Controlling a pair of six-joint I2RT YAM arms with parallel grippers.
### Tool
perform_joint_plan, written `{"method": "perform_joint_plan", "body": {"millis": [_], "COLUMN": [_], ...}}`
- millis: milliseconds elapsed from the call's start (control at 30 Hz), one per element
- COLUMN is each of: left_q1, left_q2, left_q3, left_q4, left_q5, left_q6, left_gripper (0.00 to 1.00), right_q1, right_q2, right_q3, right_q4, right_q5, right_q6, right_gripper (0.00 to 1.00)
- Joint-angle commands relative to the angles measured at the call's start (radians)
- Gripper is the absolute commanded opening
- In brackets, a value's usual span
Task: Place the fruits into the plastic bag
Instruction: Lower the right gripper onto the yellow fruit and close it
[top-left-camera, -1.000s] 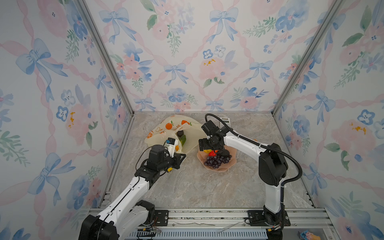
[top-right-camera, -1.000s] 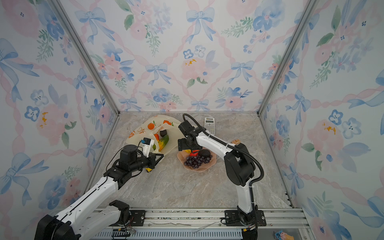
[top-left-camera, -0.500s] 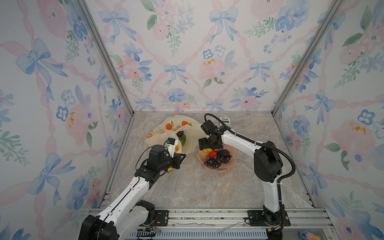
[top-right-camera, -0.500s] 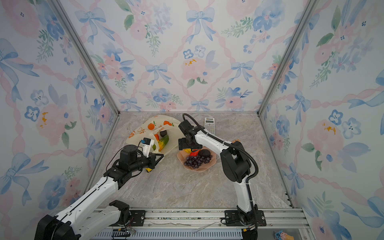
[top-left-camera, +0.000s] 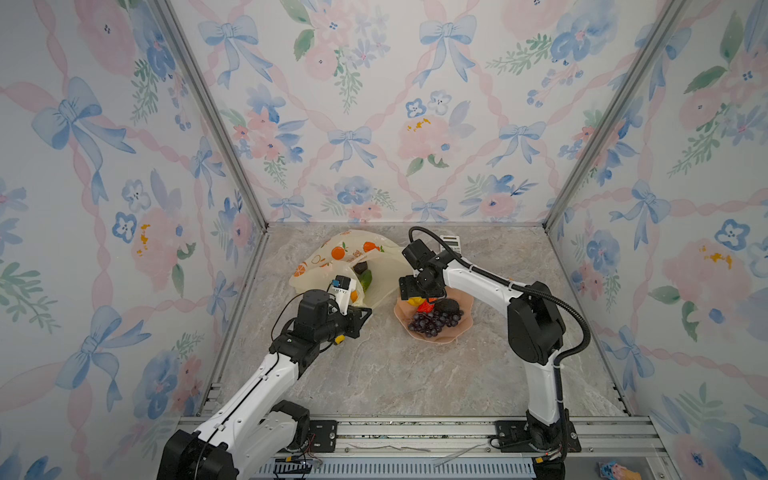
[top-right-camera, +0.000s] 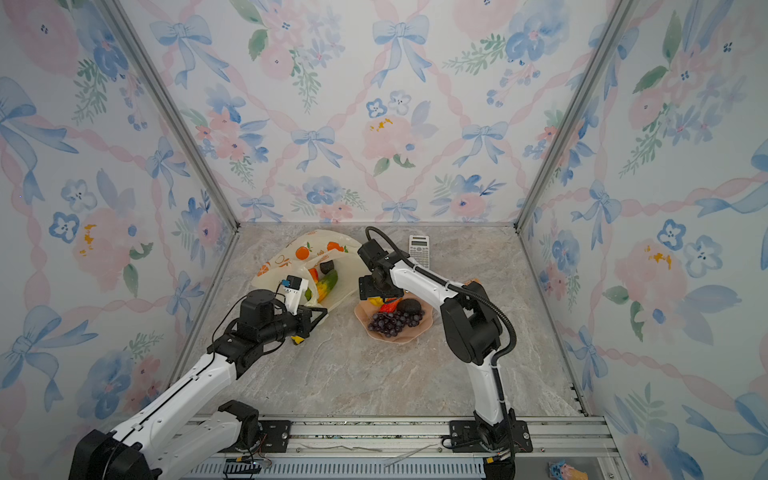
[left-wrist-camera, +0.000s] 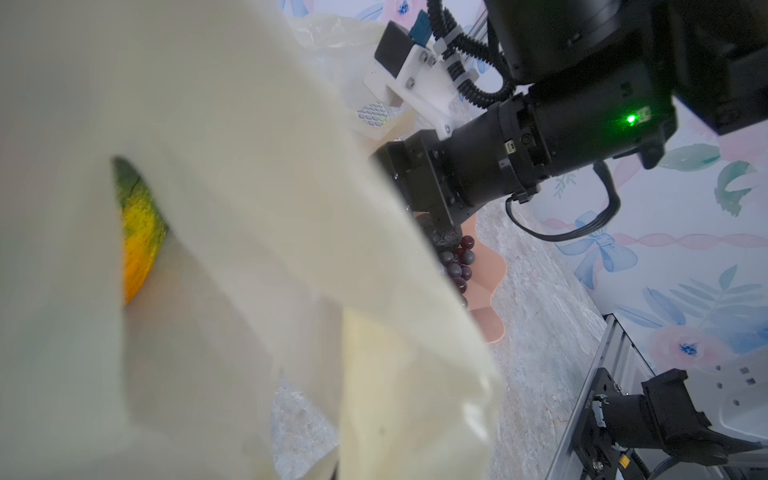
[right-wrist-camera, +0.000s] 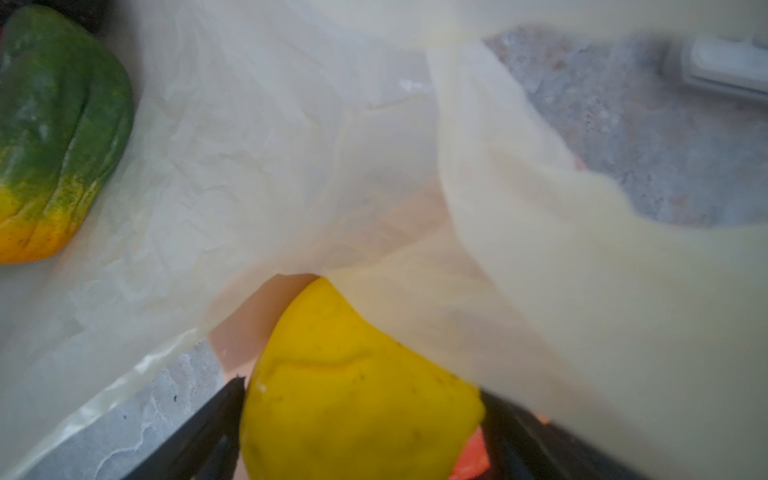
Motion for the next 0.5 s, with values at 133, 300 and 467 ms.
{"method": "perform_joint_plan", "body": {"millis": [133, 300, 467], "left_q1": [0.004, 0.004, 0.003], "left_q2": [-0.018, -0.019, -0.02], "left_q3": [0.024, 0.024, 0.024], "left_q4": [-0.011, -0.011, -0.011], "left_q5": [0.0, 0.0, 0.003], "left_q6": [0.02, 0.018, 0.018], "left_gripper": [0.0, 0.0, 0.0], "right_q1": [-0.01, -0.01, -0.011], "right_q2": [-0.005, -0.028, -0.063], "right_q3": [0.0, -0.006, -0.021], "right_q4": [-0.012, -0.017, -0.02], "right_q5": [0.0, 0.005, 0.012], "right_q6": [0.001, 0.002, 0.003], "right_gripper": [0.71, 0.67, 0.65]}}
